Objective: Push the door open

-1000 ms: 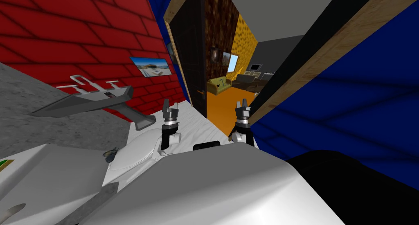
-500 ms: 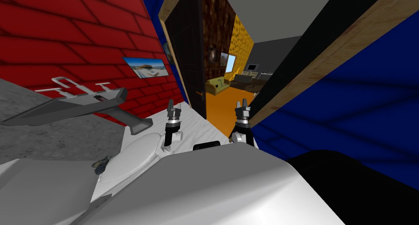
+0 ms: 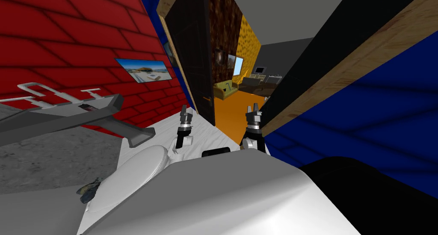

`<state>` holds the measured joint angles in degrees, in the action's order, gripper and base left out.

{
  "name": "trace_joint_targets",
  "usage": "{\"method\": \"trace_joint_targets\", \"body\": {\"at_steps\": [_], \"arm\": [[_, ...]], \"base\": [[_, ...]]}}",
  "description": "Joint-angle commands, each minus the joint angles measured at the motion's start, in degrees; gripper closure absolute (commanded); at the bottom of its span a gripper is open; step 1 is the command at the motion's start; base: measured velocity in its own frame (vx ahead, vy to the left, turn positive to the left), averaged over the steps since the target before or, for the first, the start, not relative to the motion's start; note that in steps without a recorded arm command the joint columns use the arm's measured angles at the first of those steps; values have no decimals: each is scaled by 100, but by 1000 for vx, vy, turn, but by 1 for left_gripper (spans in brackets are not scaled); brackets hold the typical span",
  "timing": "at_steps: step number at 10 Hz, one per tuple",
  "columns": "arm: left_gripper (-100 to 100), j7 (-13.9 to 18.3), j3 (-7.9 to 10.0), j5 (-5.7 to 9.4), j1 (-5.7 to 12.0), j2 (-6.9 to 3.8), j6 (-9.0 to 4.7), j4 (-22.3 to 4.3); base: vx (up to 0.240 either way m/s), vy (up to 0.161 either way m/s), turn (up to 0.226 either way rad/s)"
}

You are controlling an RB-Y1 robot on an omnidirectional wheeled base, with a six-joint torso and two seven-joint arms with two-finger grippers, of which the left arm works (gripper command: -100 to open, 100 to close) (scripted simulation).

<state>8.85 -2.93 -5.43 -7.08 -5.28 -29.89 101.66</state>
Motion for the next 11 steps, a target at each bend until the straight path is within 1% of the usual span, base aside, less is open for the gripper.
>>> {"method": "trace_joint_targets", "body": {"at_steps": [1, 4, 11], "arm": [[-100, 18, -51, 3, 174, -27, 43, -279], [-100, 36, -104, 7, 383, -51, 48, -652], [-100, 77, -230, 17, 884, -79, 59, -1543]], "base": [[125, 58, -127], [113, 55, -93], [84, 52, -78]]}}
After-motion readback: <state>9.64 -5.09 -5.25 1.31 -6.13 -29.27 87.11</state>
